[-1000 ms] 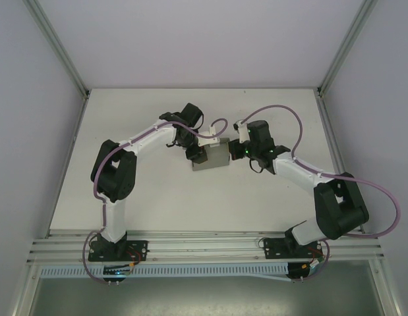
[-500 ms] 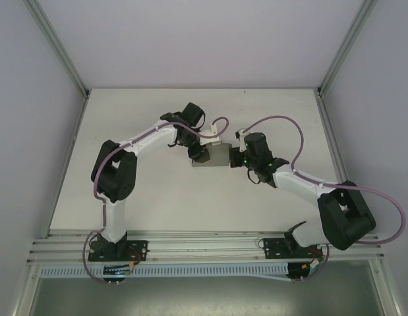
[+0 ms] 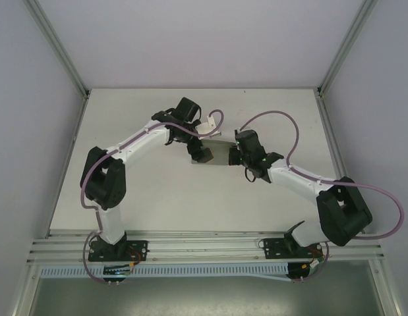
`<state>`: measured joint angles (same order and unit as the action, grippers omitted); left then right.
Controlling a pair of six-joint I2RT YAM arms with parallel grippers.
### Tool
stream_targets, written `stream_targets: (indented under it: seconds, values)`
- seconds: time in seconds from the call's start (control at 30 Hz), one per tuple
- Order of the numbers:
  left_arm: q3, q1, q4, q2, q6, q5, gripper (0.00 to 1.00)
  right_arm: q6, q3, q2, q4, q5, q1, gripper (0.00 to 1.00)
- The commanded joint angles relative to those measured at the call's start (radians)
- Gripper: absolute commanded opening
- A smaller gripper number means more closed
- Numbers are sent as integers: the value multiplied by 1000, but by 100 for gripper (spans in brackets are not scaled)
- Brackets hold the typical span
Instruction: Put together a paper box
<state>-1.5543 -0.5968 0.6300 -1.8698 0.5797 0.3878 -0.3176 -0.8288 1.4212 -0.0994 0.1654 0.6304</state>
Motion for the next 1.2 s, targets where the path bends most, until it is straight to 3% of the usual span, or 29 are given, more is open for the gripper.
stream_targets:
  seconds: [0.0,0.2,0.33,0.43,0.6,0.83,1.03,1.17]
  values:
    - [44,5,-48,58,-48,-85,98,-31,14,51,-244,42,27,0]
    - [63,12,-39,118,-208,-198,98,-44,-33,52,-292,75,52,0]
    - [227,47,-175,232,-273,-173,75,-26,-67,65,-318,77,71,0]
    - [248,110,-165,253,-327,-102,57,-4,-101,81,-356,84,78,0]
    - [256,126,-138,249,-284,-8,52,6,-146,108,-398,83,79,0]
    - [294,126,-153,250,-239,35,49,20,-182,125,-423,80,80,0]
    - [317,125,-164,243,-233,21,40,29,-203,140,-439,77,81,0]
    - [303,125,-157,222,-242,17,17,28,-207,140,-439,71,81,0]
